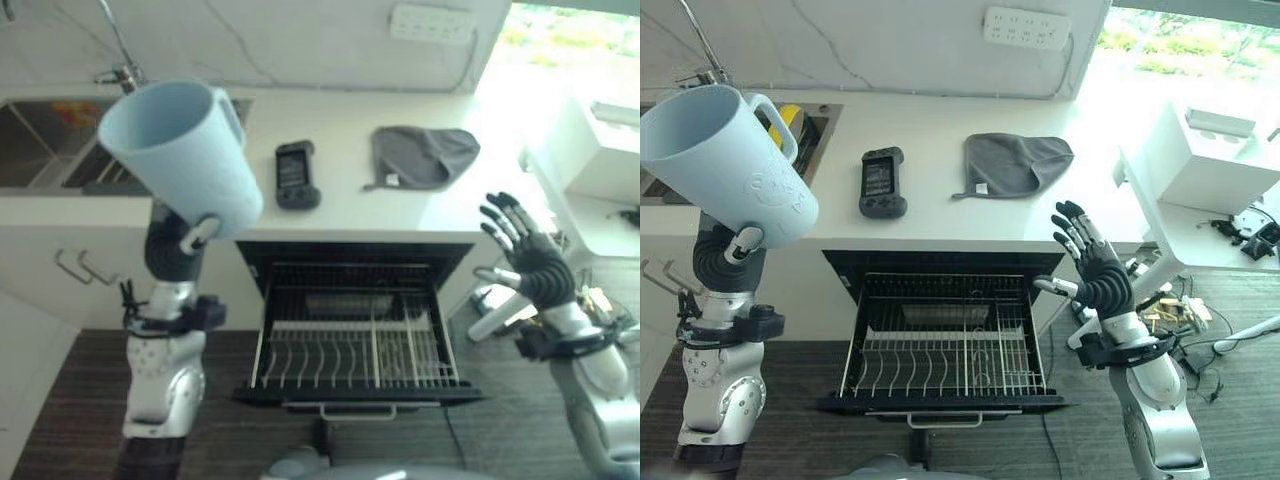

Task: Place the dishes in the dishwasher.

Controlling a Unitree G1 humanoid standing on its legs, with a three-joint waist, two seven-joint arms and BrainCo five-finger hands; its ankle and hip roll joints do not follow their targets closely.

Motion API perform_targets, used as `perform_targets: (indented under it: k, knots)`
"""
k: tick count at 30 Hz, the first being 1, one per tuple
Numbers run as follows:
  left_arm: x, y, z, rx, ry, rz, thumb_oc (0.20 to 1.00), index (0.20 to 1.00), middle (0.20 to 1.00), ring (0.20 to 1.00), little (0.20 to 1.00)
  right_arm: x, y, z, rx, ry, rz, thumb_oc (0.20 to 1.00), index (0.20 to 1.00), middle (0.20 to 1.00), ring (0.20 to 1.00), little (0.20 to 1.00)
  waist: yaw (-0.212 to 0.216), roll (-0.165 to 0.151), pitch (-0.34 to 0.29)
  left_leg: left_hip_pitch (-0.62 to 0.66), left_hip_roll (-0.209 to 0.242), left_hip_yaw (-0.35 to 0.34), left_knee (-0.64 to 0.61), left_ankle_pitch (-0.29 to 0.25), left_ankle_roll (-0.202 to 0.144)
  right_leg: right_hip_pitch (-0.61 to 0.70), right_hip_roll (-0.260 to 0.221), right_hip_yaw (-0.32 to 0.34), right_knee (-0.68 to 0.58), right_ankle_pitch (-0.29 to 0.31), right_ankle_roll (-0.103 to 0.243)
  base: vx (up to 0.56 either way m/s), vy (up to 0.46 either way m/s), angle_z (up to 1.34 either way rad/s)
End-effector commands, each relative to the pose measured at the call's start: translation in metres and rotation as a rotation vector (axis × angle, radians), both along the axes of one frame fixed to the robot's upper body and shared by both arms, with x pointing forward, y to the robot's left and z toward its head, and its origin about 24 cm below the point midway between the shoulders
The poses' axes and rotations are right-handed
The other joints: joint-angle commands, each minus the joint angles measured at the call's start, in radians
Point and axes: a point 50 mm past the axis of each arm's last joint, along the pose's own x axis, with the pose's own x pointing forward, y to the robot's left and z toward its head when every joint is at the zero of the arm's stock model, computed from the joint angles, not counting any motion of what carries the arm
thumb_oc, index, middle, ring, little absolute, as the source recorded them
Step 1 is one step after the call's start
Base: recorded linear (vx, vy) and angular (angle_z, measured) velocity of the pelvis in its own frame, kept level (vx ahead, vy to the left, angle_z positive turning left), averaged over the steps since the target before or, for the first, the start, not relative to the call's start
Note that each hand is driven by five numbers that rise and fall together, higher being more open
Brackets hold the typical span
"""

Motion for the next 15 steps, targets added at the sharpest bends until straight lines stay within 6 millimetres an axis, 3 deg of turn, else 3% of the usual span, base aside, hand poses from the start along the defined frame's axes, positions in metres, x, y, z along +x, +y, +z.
perform_targets:
  k: [1,4,5,7,15]
  knots:
    - [-0.0098,0.0034,0.0259,0.057,-0.133,0.035,0.2,0.2,0.2,0.2,0.2,0.0026,0.0073,0.0173,-0.025,-0.108,0.047,1.0,1.0,1.0,1.0,1.0,-0.021,-0.004,-0.043,0.018,0.056,-0.053,0.007,-0.03,-0.1,-0.059,0.022,-0.034,-0.172,0.123,-0.023,0.07,-0.05,-0.18]
    - [-0.0069,0.0016,0.0315,0.066,-0.156,0.04,0.2,0.2,0.2,0.2,0.2,0.004,0.0031,0.0213,-0.019,-0.122,0.046,1.0,1.0,1.0,1.0,1.0,-0.036,-0.007,-0.026,0.033,0.065,-0.072,0.007,-0.055,-0.112,-0.069,0.005,-0.05,-0.347,0.145,-0.021,0.07,-0.162,-0.07]
    - [-0.0077,0.0026,0.0317,0.069,-0.158,0.036,0.2,0.2,0.2,0.2,0.2,0.0019,0.0016,0.0207,-0.016,-0.124,0.04,1.0,1.0,1.0,1.0,1.0,-0.041,-0.008,-0.022,0.035,0.061,-0.079,0.007,-0.059,-0.107,-0.078,0.006,-0.028,-0.334,0.164,-0.015,0.1,-0.195,0.31]
    - [-0.0112,-0.0026,0.0286,0.062,-0.152,0.045,0.2,0.2,0.2,0.2,0.2,0.0054,0.0054,0.0236,-0.027,-0.117,0.043,1.0,1.0,1.0,1.0,1.0,-0.043,-0.011,-0.02,0.044,0.069,-0.087,0.007,-0.054,-0.112,-0.047,0.02,-0.002,-0.425,0.182,-0.023,0.1,-0.217,0.47]
    - [-0.0096,-0.005,0.0268,0.052,-0.128,0.058,0.2,0.2,0.2,0.2,0.2,0.0089,0.0067,0.0224,-0.033,-0.07,0.039,1.0,1.0,1.0,1.0,1.0,-0.048,-0.006,-0.054,0.056,0.082,-0.079,0.007,-0.072,-0.125,-0.001,0.038,0.005,-0.492,0.168,-0.04,0.06,-0.109,0.0]
